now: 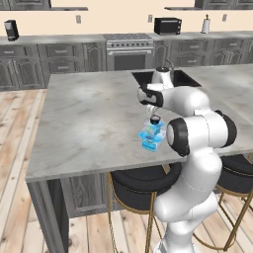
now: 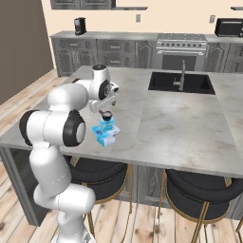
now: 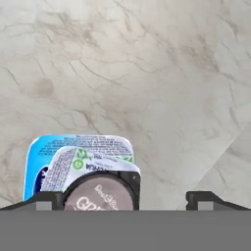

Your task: Stack the yogurt containers by placing the smaller containers on top of the larger containers.

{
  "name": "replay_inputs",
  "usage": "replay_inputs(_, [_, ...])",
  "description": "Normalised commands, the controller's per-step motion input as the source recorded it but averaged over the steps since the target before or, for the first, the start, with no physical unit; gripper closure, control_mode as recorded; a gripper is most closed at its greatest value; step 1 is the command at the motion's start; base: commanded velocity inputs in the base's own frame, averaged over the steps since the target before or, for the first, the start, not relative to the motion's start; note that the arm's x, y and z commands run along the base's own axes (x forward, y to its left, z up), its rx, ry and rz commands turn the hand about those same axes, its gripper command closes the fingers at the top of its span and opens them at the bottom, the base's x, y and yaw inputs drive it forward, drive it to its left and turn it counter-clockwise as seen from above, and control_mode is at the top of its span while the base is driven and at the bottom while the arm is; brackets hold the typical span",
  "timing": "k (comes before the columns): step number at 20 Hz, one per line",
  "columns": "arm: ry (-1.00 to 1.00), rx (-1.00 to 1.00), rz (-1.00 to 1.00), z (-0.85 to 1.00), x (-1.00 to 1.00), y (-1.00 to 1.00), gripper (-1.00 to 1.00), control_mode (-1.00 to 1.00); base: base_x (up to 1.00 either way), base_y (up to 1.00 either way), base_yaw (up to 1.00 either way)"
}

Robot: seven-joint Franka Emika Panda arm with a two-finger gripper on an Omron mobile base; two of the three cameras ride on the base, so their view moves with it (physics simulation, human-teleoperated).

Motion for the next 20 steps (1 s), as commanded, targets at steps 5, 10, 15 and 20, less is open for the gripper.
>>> replay_inputs(5, [-0.24,0.0,0.0,0.62,-0.38,-0.02,-1.0,-1.0,0.0,0.0,0.0])
replay_inputs(10, [-0.28,0.01,0.0,0.62,-0.79,-0.03,-1.0,-1.0,0.0,0.0,0.0])
replay_inputs(15, [-0.24,0.0,0.01,0.43,-1.0,-0.03,-1.0,-1.0,0.0,0.0,0.0])
replay_inputs(20, [-0.24,-0.12,0.07,0.4,-1.0,0.15,-1.0,-1.0,0.0,0.0,0.0])
